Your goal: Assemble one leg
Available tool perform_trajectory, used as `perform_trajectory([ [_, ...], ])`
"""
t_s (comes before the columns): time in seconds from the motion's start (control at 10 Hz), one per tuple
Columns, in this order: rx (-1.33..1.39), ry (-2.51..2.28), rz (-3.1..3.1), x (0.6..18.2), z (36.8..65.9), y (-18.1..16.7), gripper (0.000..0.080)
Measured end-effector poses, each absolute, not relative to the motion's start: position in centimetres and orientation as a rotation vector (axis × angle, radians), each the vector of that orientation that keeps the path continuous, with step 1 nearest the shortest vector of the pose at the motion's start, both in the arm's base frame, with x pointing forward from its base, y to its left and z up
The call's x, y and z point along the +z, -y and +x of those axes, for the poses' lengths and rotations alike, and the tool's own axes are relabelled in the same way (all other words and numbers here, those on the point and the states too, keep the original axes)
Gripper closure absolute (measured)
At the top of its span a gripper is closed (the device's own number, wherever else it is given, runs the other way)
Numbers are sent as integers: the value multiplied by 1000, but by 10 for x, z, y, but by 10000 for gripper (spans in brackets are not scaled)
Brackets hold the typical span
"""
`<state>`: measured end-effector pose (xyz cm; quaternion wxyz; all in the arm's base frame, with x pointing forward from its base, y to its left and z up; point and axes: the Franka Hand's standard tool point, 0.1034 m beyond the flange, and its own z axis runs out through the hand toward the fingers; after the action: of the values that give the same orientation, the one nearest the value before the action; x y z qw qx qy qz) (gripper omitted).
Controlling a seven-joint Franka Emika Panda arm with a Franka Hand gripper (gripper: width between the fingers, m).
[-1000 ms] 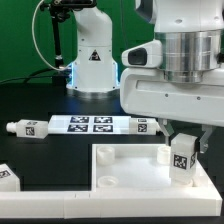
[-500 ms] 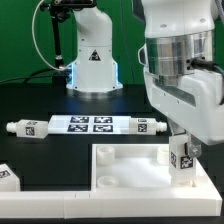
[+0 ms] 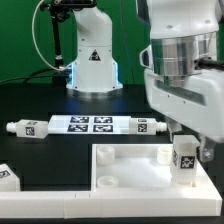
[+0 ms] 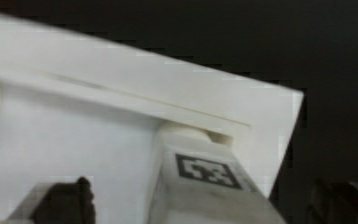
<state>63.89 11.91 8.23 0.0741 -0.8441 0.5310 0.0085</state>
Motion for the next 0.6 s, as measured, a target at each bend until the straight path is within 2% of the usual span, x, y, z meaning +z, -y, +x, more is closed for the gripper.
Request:
perform_trajectory([
  [0.1,8,-1371,-2669,84,639,-119,158],
  [0.4,-16,-1092,-2798,84,639,-118,151],
  [0.6,-63,-606,-2993,83,640,-114,151],
])
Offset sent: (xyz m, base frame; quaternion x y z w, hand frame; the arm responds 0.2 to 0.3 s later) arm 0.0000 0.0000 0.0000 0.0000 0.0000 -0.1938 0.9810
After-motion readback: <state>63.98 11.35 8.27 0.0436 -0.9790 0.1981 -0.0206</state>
